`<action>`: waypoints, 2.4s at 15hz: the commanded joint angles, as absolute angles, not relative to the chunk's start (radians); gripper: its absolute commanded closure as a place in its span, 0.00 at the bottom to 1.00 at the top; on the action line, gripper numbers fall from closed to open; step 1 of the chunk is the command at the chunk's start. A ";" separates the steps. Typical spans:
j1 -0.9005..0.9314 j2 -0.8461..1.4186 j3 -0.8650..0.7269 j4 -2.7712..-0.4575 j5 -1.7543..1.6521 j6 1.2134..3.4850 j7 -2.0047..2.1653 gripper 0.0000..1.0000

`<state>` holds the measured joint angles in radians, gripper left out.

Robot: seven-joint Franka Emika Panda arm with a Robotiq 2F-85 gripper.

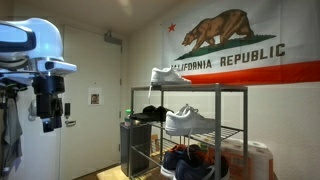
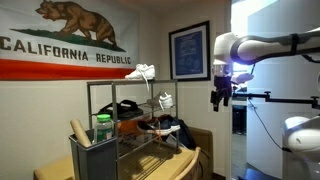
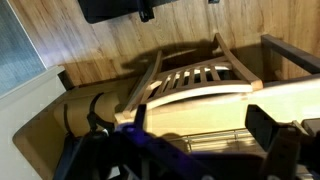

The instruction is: Move the white shoe from the first shelf to the second shelf

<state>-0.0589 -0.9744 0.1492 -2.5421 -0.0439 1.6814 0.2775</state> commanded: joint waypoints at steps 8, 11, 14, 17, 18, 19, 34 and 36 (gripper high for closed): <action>-0.076 -0.715 0.159 -2.395 -0.079 1.977 0.289 0.00; -0.080 -0.631 0.163 -2.277 -0.111 2.034 0.295 0.00; -0.086 -0.545 0.167 -2.134 -0.148 2.045 0.306 0.00; -0.096 -0.447 0.172 -1.985 -0.190 2.044 0.329 0.00; -0.098 -0.410 0.175 -1.937 -0.211 2.045 0.338 0.00; -0.098 -0.374 0.177 -1.889 -0.229 2.050 0.355 0.00; -0.015 0.020 0.139 -1.361 -0.541 2.075 0.764 0.00; -0.030 0.038 0.159 -1.331 -0.560 2.079 0.794 0.00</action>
<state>-0.0360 -0.0118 0.1515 -1.4102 -0.5192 2.0832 0.7364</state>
